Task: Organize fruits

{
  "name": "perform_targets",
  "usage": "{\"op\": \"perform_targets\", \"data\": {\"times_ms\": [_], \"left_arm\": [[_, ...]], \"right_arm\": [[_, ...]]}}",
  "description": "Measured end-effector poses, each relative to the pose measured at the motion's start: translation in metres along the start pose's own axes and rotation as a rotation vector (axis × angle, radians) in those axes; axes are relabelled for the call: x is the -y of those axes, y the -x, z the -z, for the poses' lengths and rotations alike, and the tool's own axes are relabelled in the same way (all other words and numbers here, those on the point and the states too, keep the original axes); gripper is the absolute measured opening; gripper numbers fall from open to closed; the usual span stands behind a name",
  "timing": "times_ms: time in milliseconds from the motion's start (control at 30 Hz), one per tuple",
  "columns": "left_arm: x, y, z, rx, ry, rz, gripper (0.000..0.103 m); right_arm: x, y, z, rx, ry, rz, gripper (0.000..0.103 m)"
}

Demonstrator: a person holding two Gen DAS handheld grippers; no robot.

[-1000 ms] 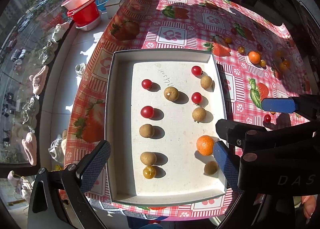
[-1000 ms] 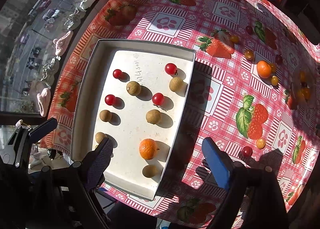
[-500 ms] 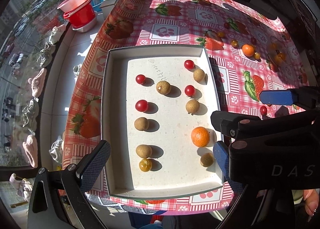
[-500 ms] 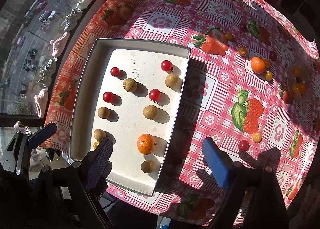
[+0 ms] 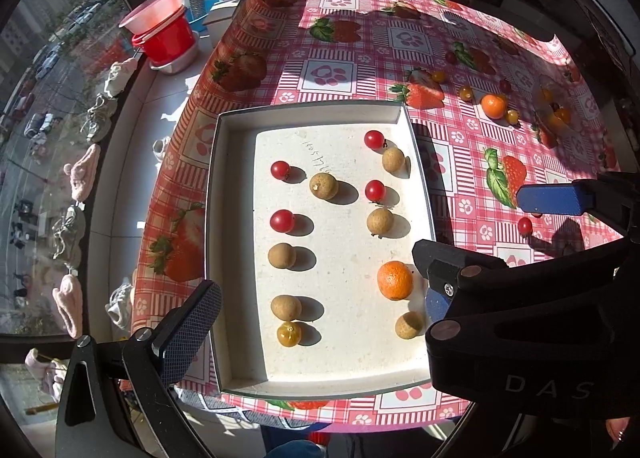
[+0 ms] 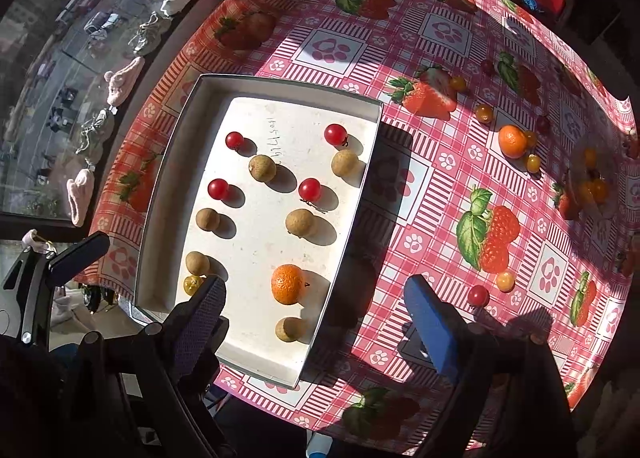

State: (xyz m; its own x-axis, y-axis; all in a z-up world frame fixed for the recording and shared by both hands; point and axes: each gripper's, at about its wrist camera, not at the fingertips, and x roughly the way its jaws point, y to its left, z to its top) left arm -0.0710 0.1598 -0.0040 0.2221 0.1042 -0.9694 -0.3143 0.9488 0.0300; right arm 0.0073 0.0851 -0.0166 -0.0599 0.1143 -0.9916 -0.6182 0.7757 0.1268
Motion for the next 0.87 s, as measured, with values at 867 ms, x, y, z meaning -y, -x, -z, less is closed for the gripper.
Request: {"op": "perform_targets", "data": {"times_ms": [867], "left_arm": [[0.014,0.007,0.005,-0.003,-0.001,-0.003,0.103]], "right_arm": [[0.004,0.004,0.009,0.003,0.016,0.021,0.092]]}}
